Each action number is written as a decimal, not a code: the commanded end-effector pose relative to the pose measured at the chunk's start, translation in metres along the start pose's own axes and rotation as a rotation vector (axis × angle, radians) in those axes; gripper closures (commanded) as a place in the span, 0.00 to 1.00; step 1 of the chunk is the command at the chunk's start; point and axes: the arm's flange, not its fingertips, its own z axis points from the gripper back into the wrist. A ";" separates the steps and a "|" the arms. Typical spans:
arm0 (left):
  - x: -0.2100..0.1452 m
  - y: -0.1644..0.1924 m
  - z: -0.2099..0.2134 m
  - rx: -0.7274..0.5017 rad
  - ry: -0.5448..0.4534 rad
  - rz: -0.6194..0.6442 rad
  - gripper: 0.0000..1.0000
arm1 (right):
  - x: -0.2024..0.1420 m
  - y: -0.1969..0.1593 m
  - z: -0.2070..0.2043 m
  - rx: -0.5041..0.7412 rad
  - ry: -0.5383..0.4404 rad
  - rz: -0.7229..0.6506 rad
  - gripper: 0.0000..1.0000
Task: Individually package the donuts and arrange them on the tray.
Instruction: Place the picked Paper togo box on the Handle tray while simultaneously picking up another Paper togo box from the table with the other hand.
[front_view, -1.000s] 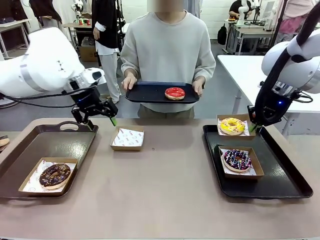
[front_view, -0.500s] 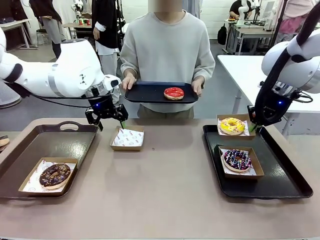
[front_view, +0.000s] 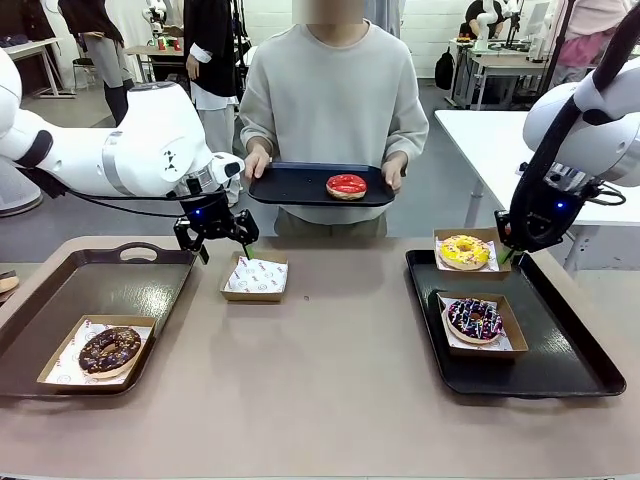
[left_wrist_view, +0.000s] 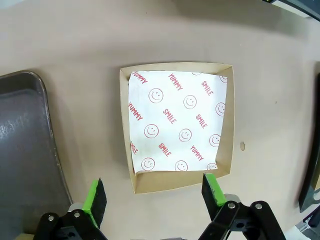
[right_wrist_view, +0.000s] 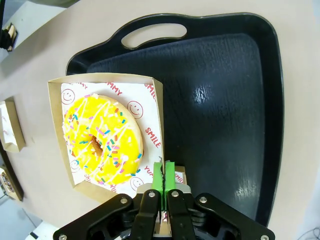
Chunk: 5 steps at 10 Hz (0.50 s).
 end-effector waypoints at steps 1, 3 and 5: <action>-0.002 0.001 0.003 0.002 -0.003 0.000 0.00 | -0.001 0.000 0.003 -0.011 0.001 0.007 0.99; -0.002 0.001 0.003 0.002 -0.003 0.000 0.00 | -0.001 0.000 0.003 -0.011 0.001 0.007 0.99; -0.002 0.001 0.003 0.002 -0.003 0.000 0.00 | -0.001 0.000 0.003 -0.011 0.001 0.007 0.99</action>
